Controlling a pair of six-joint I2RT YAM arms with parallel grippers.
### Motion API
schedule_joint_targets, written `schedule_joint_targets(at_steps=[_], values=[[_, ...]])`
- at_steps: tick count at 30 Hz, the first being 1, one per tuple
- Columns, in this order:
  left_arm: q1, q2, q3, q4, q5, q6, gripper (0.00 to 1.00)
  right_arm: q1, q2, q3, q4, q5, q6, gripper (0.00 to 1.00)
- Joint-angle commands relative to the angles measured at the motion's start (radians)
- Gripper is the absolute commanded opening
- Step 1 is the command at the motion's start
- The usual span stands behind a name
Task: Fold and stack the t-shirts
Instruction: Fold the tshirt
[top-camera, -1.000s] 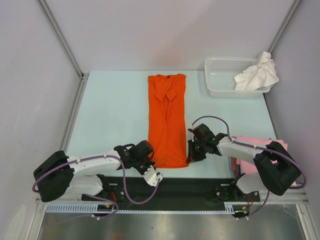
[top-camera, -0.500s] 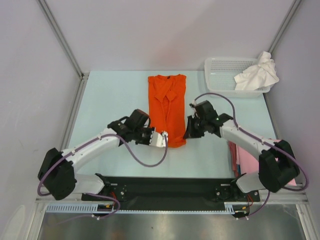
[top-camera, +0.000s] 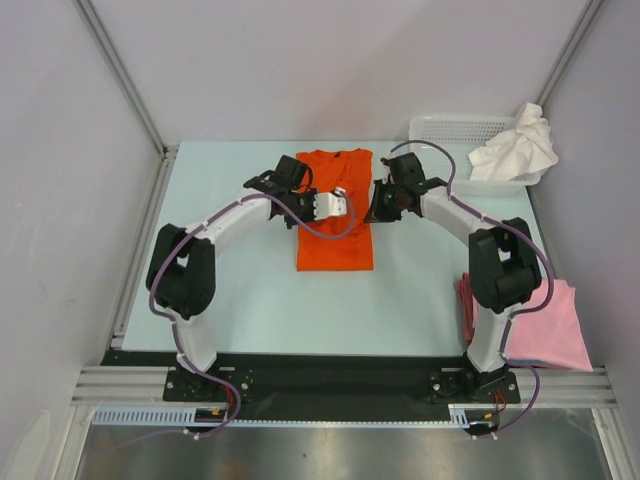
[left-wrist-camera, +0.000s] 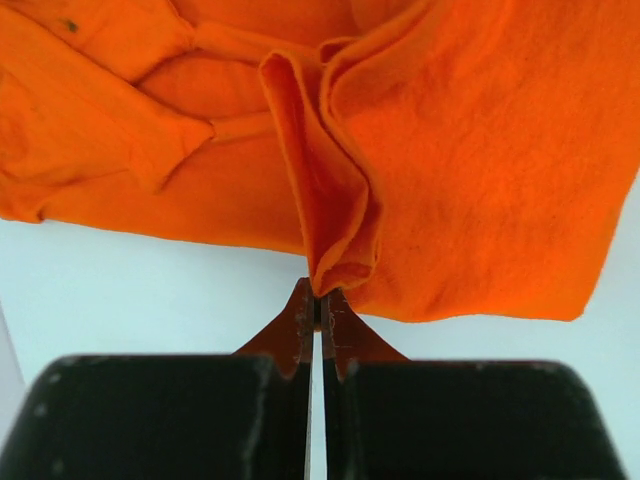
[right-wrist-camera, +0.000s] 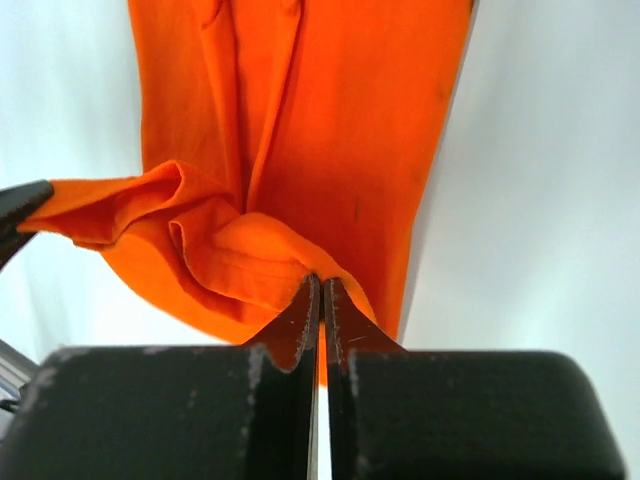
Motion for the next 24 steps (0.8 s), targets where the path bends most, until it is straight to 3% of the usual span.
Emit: schedule_joint_targets(at_steps=[1, 9, 12, 13, 16, 19, 21, 24], values=[[0.021, 0.036, 0.034, 0.026, 0.010, -0.021, 0.00, -0.018, 0.076, 0.078, 0.025, -0.033, -0.017, 0.00], [0.039, 0.154, 0.108, 0.102, -0.041, -0.071, 0.00, -0.046, 0.161, 0.139, 0.057, -0.035, 0.008, 0.00], [0.042, 0.174, 0.111, 0.109, -0.078, -0.076, 0.01, -0.058, 0.184, 0.145, 0.056, -0.006, 0.014, 0.15], [0.042, 0.186, 0.113, 0.131, -0.093, -0.082, 0.06, -0.066, 0.187, 0.142, 0.060, 0.004, 0.031, 0.29], [0.042, 0.217, 0.129, 0.167, -0.191, -0.175, 0.20, -0.101, 0.176, 0.145, 0.080, 0.034, 0.049, 0.41], [0.053, 0.245, 0.166, 0.151, -0.251, -0.261, 0.28, -0.112, 0.143, 0.170, 0.074, 0.056, 0.025, 0.46], [0.064, 0.242, 0.188, 0.155, -0.259, -0.313, 0.41, -0.114, 0.103, 0.170, 0.073, 0.079, 0.005, 0.46], [0.084, 0.242, 0.240, 0.152, -0.260, -0.428, 0.50, -0.103, 0.035, 0.118, 0.074, 0.103, -0.031, 0.45]])
